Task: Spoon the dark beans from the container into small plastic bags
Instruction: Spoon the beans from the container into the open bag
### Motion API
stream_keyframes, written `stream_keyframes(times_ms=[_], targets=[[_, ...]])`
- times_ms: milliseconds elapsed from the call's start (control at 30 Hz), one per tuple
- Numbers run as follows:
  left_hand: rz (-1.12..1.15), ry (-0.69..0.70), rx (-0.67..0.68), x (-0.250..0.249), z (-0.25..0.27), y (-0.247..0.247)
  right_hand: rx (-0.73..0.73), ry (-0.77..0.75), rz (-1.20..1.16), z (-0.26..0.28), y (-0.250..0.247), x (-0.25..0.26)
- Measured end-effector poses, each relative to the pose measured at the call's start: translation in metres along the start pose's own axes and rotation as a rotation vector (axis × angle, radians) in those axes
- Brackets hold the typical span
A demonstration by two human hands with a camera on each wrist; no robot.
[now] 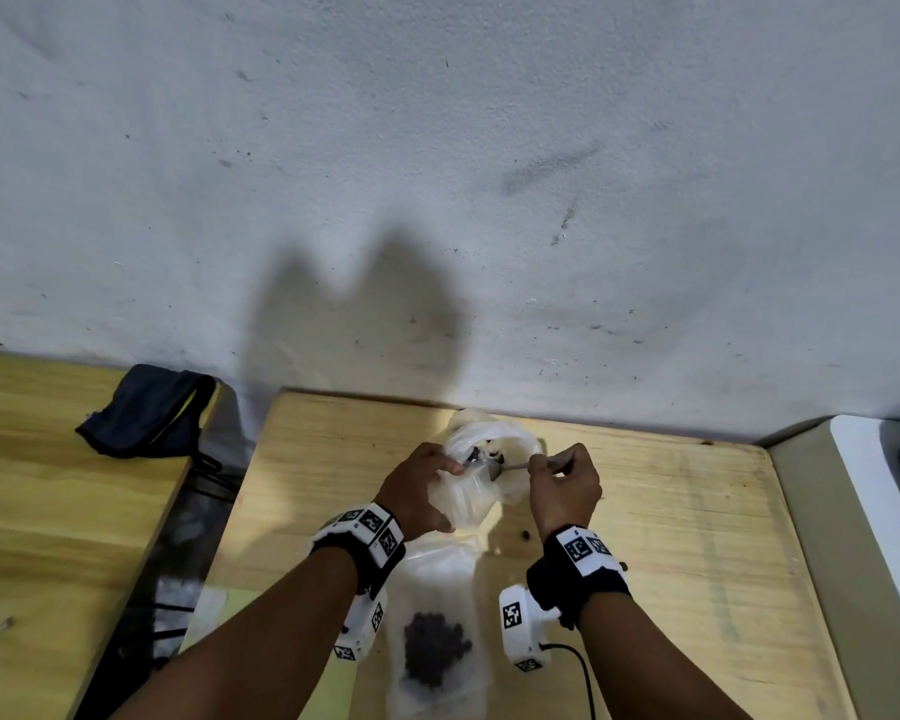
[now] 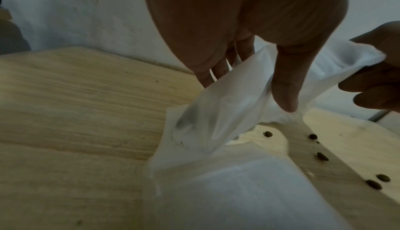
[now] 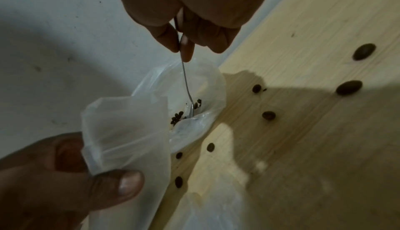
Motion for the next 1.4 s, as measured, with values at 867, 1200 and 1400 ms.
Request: stream_keyframes(times_ms=[867,1200,1400], targets=[[-0.186,0.117,0.110,-0.001,0.006,0.017,-0.015,0.504,-0.262,0.014,0.029,-0.051],[-0.193,0.110,0.103,-0.001,0.005,0.016,0.063,0.516,-0.336,0.012,0.036,-0.051],[-0.154,0.090,0.099,-0.002,0.004,0.015,0.058,0.544,-0.389,0.011,0.035,-0.052]])
Point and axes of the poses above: each hand's wrist, its own z-axis away from the middle knuckle, its own y-axis out of the palm, x = y × z, the point moved 5 cm from there along -z, towards the middle knuckle, and after that the axes turned 14 degrees about -y, right-handed, at the moved point
